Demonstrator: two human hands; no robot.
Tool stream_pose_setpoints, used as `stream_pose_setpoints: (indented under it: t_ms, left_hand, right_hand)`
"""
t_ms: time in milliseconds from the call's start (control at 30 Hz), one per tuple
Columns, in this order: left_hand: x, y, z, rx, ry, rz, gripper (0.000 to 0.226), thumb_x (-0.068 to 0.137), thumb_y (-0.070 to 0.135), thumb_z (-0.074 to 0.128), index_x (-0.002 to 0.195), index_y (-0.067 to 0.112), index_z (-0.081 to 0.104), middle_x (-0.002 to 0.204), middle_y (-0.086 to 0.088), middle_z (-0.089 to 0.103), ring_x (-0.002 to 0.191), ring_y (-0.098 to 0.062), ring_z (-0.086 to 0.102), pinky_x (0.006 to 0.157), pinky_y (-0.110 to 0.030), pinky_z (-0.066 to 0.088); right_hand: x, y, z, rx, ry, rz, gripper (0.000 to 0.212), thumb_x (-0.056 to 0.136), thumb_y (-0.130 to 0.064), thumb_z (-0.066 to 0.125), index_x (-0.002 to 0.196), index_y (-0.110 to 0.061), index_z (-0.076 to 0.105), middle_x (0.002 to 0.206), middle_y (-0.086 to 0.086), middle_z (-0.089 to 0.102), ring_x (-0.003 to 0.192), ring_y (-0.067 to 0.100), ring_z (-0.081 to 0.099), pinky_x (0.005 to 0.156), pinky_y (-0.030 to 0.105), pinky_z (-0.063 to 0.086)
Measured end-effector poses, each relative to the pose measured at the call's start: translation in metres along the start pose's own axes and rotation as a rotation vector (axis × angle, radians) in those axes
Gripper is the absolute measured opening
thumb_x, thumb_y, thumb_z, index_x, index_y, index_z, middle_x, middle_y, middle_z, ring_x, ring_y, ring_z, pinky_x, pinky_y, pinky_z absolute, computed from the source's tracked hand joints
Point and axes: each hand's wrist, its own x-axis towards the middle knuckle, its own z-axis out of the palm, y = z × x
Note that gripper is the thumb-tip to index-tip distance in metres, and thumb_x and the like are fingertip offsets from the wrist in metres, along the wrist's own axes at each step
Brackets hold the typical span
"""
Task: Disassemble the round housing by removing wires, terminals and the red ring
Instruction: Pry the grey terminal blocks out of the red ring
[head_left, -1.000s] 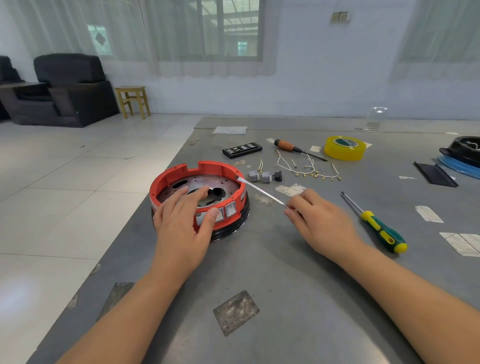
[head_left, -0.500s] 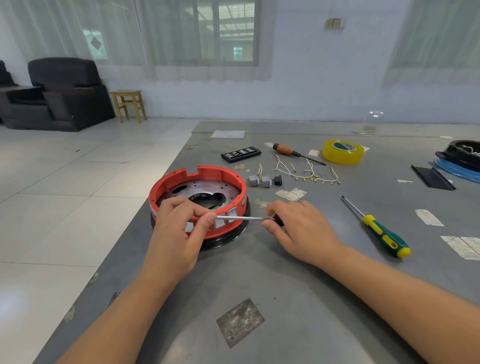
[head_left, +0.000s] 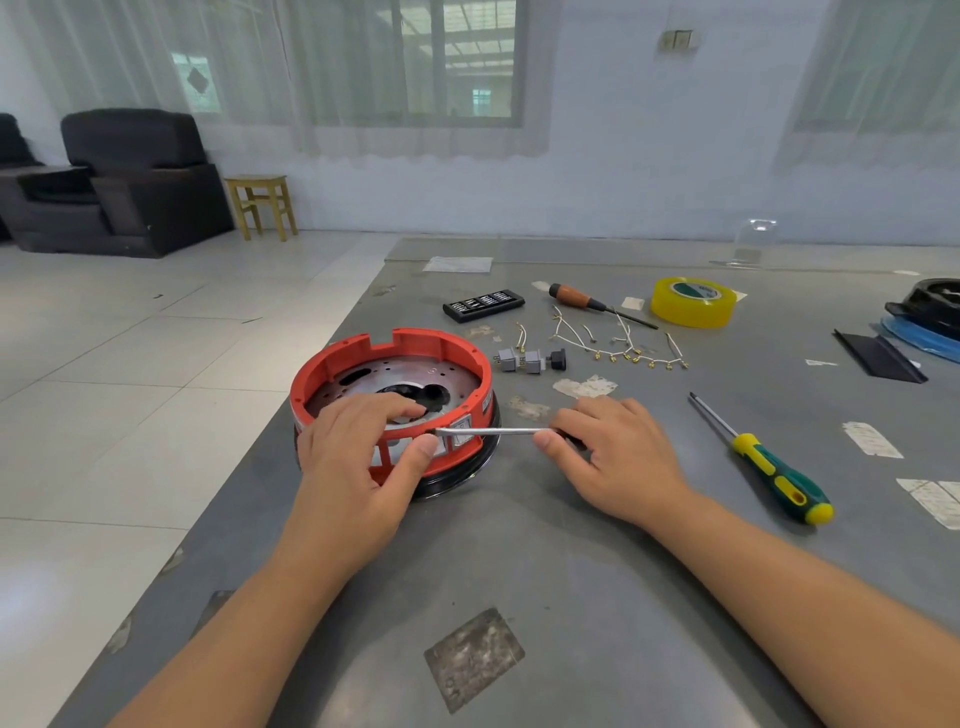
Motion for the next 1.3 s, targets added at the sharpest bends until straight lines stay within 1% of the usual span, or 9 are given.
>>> stream_pose_setpoints:
  t_ms: [67,167,367,567,733,833,933,1067,1300]
  left_hand:
    - [-0.002,-0.001,0.004,0.049,-0.013,-0.042,0.032,0.096,0.05,0.05,0.124,0.041,0.062,0.126,0.023,0.06,0.13,-0.002,0.045,0.112,-0.02,0.014]
    - [0.0,-0.001,0.01,0.138,-0.03,-0.09,0.038,0.096,0.045,0.049,0.13,0.035,0.065,0.128,0.017,0.063,0.131,-0.008,0.047,0.109,-0.017,0.009]
    - [0.001,0.0,0.016,0.243,-0.052,-0.07,0.037,0.097,0.046,0.05,0.125,0.033,0.07,0.113,0.016,0.069,0.12,-0.01,0.05,0.108,-0.032,0.018]
    - [0.0,0.0,0.016,0.254,-0.016,-0.034,0.032,0.098,0.043,0.052,0.122,0.037,0.072,0.1,0.017,0.07,0.109,-0.012,0.054,0.105,-0.033,0.021]
    - [0.002,-0.002,0.018,0.238,0.009,-0.037,0.031,0.099,0.043,0.052,0.12,0.036,0.074,0.091,0.016,0.066,0.105,-0.013,0.053,0.102,-0.031,0.02]
    - [0.002,-0.005,0.017,0.222,0.0,-0.026,0.03,0.099,0.041,0.052,0.12,0.035,0.073,0.092,0.016,0.065,0.105,-0.013,0.052,0.101,-0.031,0.019]
    - [0.001,-0.006,0.016,0.214,-0.021,-0.018,0.03,0.1,0.041,0.052,0.121,0.035,0.072,0.095,0.016,0.066,0.106,-0.013,0.051,0.103,-0.033,0.021]
    - [-0.001,-0.008,0.015,0.182,-0.048,-0.009,0.029,0.099,0.04,0.053,0.121,0.036,0.071,0.099,0.017,0.067,0.108,-0.011,0.05,0.106,-0.031,0.019]
    - [-0.002,-0.008,0.013,0.165,-0.089,0.003,0.031,0.099,0.039,0.051,0.124,0.034,0.068,0.102,0.015,0.064,0.11,-0.011,0.047,0.107,-0.033,0.018]
  right_hand:
    - [-0.003,0.005,-0.005,-0.056,-0.002,0.049,0.05,0.099,-0.063,0.03,0.081,-0.029,0.062,0.073,-0.009,0.052,0.079,0.016,0.053,0.074,0.036,0.04]
    - [-0.008,0.01,-0.011,-0.149,-0.024,0.085,0.056,0.098,-0.067,0.025,0.082,-0.03,0.064,0.075,-0.009,0.055,0.08,0.016,0.054,0.076,0.038,0.041]
    - [-0.016,0.01,-0.013,-0.266,0.022,0.066,0.054,0.099,-0.066,0.028,0.081,-0.031,0.065,0.071,-0.009,0.053,0.075,0.019,0.054,0.072,0.038,0.039]
    - [-0.016,0.008,-0.014,-0.329,0.139,0.017,0.052,0.1,-0.063,0.036,0.077,-0.028,0.066,0.067,-0.006,0.053,0.066,0.022,0.052,0.066,0.037,0.036]
    - [-0.018,0.0,-0.01,-0.353,0.15,0.034,0.054,0.102,-0.063,0.034,0.077,-0.027,0.067,0.063,-0.005,0.052,0.063,0.024,0.052,0.062,0.037,0.035]
    - [-0.016,0.0,-0.009,-0.34,0.131,0.024,0.056,0.101,-0.063,0.032,0.076,-0.027,0.066,0.063,-0.006,0.051,0.062,0.023,0.051,0.061,0.036,0.034]
    - [-0.011,0.007,-0.008,-0.32,0.08,-0.01,0.057,0.102,-0.064,0.028,0.079,-0.028,0.065,0.067,-0.007,0.054,0.067,0.021,0.052,0.065,0.038,0.037]
    - [-0.001,0.014,-0.007,-0.273,0.113,-0.083,0.053,0.1,-0.064,0.031,0.071,-0.027,0.055,0.066,-0.006,0.051,0.067,0.023,0.051,0.065,0.037,0.034]
    - [0.018,0.019,0.002,-0.225,0.099,-0.133,0.063,0.096,-0.078,0.023,0.067,-0.026,0.042,0.065,-0.008,0.046,0.067,0.021,0.048,0.071,0.04,0.04]
